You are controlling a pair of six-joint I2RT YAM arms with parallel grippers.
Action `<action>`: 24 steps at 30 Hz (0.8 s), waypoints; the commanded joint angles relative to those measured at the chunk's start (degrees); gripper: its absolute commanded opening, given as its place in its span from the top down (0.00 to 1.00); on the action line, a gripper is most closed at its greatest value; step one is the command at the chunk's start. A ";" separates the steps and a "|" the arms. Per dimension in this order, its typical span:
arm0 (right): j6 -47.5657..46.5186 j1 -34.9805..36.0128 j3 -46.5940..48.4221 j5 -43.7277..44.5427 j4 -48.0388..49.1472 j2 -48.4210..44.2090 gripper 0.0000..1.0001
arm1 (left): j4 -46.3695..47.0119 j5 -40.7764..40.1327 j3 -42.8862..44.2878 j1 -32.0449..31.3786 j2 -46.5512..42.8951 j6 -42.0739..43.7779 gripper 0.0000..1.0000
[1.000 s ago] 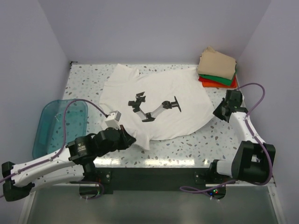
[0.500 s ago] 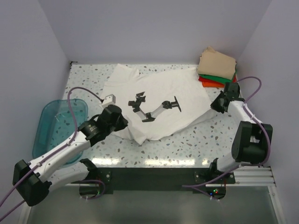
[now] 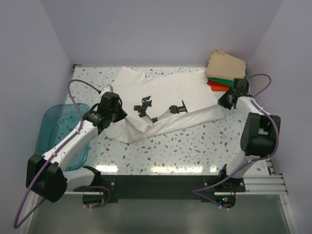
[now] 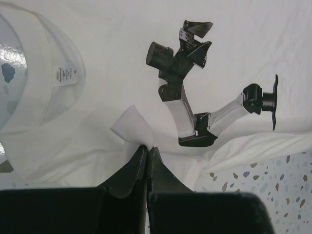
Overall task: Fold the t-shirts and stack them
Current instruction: Fold the tshirt
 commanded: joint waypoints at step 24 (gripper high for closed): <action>0.09 -0.21 7.88 -1.03 3.09 6.44 1.00 | 4.33 5.88 7.79 9.19 10.03 5.01 1.00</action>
